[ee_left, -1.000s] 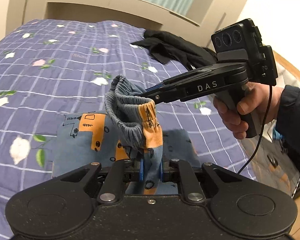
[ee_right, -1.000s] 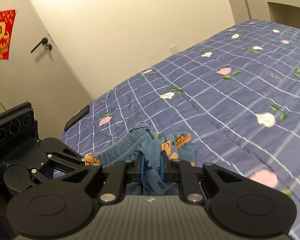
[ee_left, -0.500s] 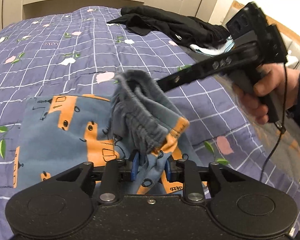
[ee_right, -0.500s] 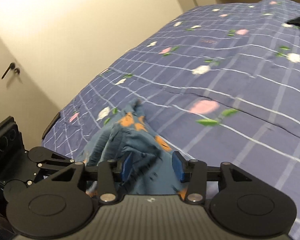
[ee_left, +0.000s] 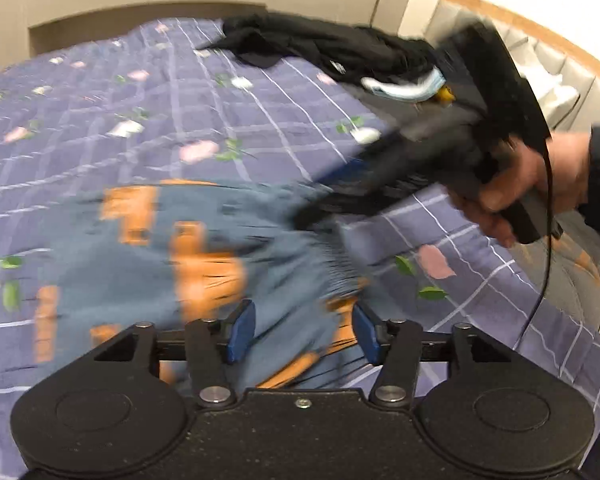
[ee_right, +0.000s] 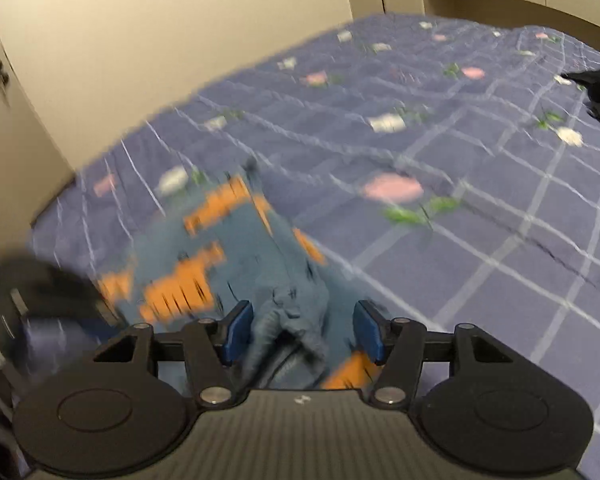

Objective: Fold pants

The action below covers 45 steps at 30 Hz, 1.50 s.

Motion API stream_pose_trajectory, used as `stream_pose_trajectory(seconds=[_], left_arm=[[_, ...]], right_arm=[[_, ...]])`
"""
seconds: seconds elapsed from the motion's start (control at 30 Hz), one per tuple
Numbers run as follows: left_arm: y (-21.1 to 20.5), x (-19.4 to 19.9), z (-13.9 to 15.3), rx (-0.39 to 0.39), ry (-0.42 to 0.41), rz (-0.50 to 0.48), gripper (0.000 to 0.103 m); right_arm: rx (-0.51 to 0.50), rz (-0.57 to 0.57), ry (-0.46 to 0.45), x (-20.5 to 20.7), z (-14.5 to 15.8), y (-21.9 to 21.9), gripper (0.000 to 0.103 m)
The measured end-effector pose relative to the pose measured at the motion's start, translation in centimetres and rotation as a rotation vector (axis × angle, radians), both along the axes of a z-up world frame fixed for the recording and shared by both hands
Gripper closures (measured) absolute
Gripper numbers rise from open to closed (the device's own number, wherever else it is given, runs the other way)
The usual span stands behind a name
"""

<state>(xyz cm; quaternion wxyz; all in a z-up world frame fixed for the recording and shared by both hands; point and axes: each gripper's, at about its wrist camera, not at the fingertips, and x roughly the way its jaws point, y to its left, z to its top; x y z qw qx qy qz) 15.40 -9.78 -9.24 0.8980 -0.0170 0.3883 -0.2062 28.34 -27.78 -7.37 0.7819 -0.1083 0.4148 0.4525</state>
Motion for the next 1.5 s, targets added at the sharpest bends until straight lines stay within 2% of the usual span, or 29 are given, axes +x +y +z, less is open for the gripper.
stream_pose_trajectory(seconds=[0.07, 0.17, 0.23, 0.37, 0.47, 0.53, 0.6, 0.7, 0.83, 0.9, 0.97, 1.0, 1.03, 1.13, 1.2, 1.3, 1.4, 1.47, 1.5], left_arm=[[2.6, -0.9, 0.0, 0.032, -0.035, 0.049, 0.026], [5.2, -1.1, -1.6, 0.056, 0.024, 0.075, 0.029], [5.4, -1.5, -2.5, 0.065, 0.047, 0.066, 0.03], [4.0, -3.5, -3.1, 0.102, 0.031, 0.001, 0.026], [3.6, -4.3, -3.0, 0.109, 0.018, -0.017, 0.026], [4.7, -4.4, -2.4, 0.073, 0.03, -0.002, 0.028], [6.3, -4.5, -1.4, 0.031, 0.017, 0.03, 0.028], [9.2, -3.6, 0.0, -0.023, -0.023, 0.103, 0.023], [11.6, -1.4, -0.1, -0.038, -0.025, 0.189, 0.023], [12.3, -0.5, -0.5, -0.057, -0.007, 0.208, 0.023], [12.4, 0.1, -1.1, -0.043, 0.018, 0.229, 0.023], [12.5, 0.3, -1.3, -0.032, 0.027, 0.235, 0.023], [12.6, 0.4, -1.5, -0.024, 0.037, 0.238, 0.023], [12.8, 0.4, -2.0, -0.012, 0.051, 0.243, 0.023], [12.7, 0.6, -2.5, -0.012, 0.068, 0.239, 0.023], [12.3, 1.0, -3.4, -0.022, 0.111, 0.233, 0.023], [12.3, 1.3, -3.7, -0.026, 0.132, 0.239, 0.023], [12.3, 1.6, -3.6, -0.021, 0.132, 0.242, 0.023], [12.3, 1.8, -3.5, -0.019, 0.129, 0.241, 0.023]], right_arm=[[-0.016, -0.032, -0.009, -0.4, 0.1, -1.5, 0.04], [0.007, -0.071, -0.048, -1.0, 1.6, -2.8, 0.038], [0.039, -0.072, -0.078, -1.3, 2.8, -1.8, 0.036], [0.086, -0.012, -0.131, -0.8, 4.1, 4.5, 0.03], [0.068, 0.054, -0.122, -0.3, 3.0, 9.9, 0.029], [0.006, 0.067, -0.131, -0.1, 1.5, 13.0, 0.029], [-0.101, 0.024, -0.206, 0.2, 0.3, 14.6, 0.033], [-0.049, -0.051, -0.27, -0.7, 1.9, 12.2, 0.031], [0.001, -0.08, -0.323, -5.1, 3.5, 6.9, 0.015], [-0.018, -0.107, -0.286, -6.8, 2.3, 4.5, 0.014], [-0.109, -0.148, -0.268, -8.0, 0.5, 3.0, 0.015], [-0.171, -0.191, -0.282, -8.6, -0.5, 2.2, 0.015], [-0.183, -0.24, -0.295, -9.2, -1.0, 1.2, 0.015], [-0.135, -0.434, -0.3, -10.9, -0.6, -1.5, 0.015], [-0.021, -0.506, -0.241, -11.2, -0.2, -2.6, 0.015], [0.169, -0.556, -0.055, -10.2, -0.5, -2.9, 0.012], [0.273, -0.647, 0.142, -8.0, -2.4, -3.6, 0.012], [0.302, -0.69, 0.185, -7.6, -3.1, -4.4, 0.013], [0.312, -0.703, 0.174, -7.7, -3.1, -4.8, 0.013]])
